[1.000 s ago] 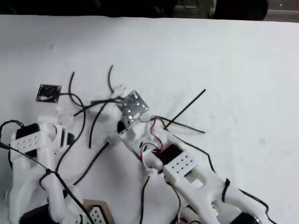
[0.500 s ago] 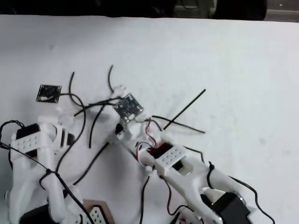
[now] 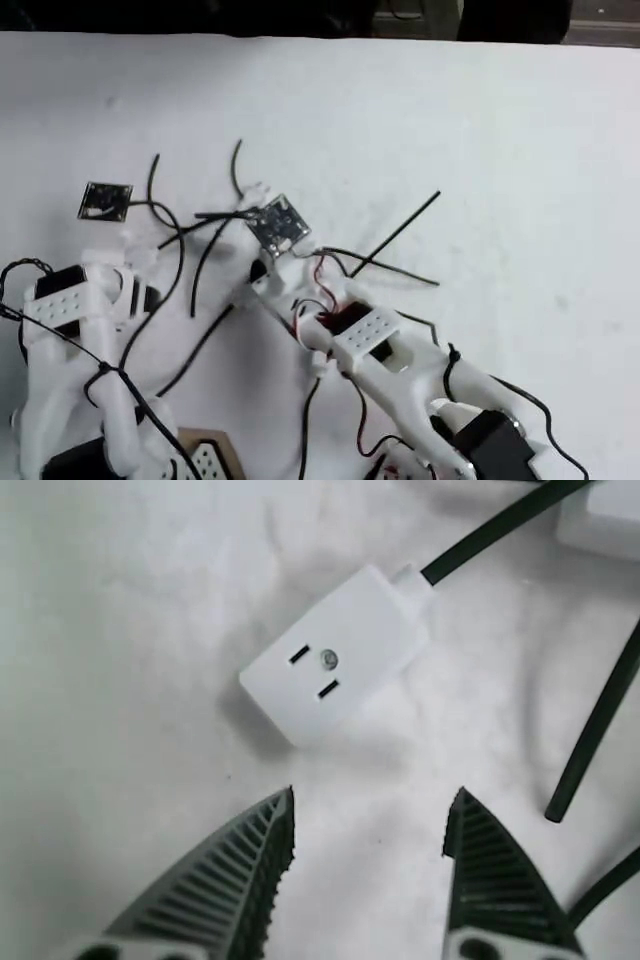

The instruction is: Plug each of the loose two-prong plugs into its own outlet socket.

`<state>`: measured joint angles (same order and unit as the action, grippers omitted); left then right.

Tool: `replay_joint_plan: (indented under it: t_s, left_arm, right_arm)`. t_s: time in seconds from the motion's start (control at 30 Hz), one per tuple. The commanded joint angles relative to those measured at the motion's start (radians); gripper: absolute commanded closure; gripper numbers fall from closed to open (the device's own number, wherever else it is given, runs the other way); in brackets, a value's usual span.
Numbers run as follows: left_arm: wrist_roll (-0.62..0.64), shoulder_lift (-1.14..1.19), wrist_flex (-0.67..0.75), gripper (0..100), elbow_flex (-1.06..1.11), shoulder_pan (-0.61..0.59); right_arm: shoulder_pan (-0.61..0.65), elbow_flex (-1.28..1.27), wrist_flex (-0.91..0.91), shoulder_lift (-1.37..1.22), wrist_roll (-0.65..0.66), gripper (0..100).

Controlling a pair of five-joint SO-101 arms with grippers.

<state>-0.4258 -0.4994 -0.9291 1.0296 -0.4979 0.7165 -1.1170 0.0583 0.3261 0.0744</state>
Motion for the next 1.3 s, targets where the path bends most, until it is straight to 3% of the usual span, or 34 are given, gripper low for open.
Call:
replay_joint_plan:
  t_s: [0.0,0.8,1.27]
  left_arm:
    - [0.011,-0.028,0.017,76,0.0,-0.004]
    - [0.012,-0.028,0.017,76,0.002,-0.004]
    - [0.011,-0.028,0.017,76,0.002,-0.004]
  right_arm:
    - [-0.013,0.043,-0.004,0.005,0.005,98.1]
    - [-0.008,0.063,-0.044,-0.107,0.005,98.1]
    - [-0.012,0.071,0.119,-0.107,0.068,98.1]
